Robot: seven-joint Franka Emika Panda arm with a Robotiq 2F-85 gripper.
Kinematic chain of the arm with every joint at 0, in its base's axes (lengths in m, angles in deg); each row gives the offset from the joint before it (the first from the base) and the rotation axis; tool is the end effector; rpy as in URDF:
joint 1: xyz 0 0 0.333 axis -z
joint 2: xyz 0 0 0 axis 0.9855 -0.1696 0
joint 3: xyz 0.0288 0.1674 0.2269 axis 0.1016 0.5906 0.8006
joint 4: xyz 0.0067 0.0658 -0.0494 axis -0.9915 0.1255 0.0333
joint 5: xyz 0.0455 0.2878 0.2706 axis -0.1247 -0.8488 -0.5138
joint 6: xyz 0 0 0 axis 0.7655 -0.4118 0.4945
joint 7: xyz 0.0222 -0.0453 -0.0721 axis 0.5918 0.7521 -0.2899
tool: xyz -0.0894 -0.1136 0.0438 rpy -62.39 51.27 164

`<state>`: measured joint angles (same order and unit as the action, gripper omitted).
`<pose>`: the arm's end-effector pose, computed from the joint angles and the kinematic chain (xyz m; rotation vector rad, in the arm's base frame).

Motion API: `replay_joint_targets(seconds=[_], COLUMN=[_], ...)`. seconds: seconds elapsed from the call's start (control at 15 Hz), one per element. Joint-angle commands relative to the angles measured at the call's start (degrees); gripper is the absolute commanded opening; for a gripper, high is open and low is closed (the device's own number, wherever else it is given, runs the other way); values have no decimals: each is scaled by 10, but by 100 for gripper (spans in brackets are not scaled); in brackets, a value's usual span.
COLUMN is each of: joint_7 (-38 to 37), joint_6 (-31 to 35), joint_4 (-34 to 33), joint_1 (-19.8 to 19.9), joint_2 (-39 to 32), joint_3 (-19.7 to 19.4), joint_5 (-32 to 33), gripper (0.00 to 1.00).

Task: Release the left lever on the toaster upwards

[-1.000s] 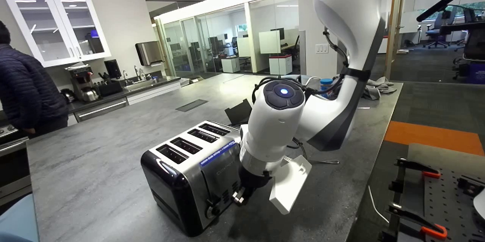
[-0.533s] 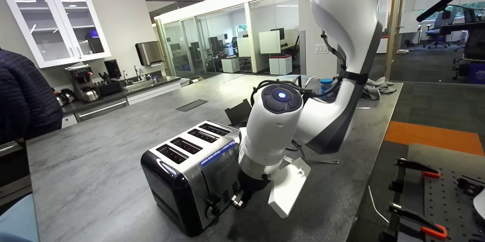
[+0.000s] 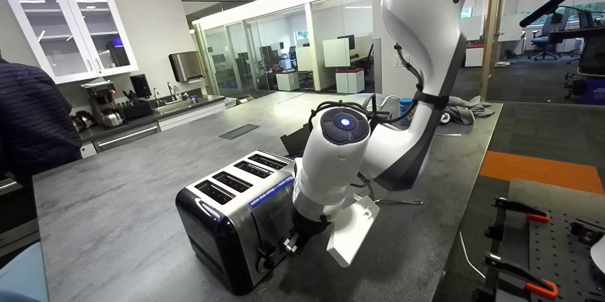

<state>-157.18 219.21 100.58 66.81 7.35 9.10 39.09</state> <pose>0.4795 0.2866 0.0980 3.0366 0.1250 0.6955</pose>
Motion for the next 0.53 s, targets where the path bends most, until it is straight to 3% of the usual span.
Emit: replay_joint_targets(seconds=[0.0,0.47], joint_7=[-23,-67], joint_6=[-8,-7], joint_4=[-23,-47], joint_1=[-12,-21], joint_2=[-17,-36], joint_3=[-9,-19], joint_5=[18,57], gripper=[0,0])
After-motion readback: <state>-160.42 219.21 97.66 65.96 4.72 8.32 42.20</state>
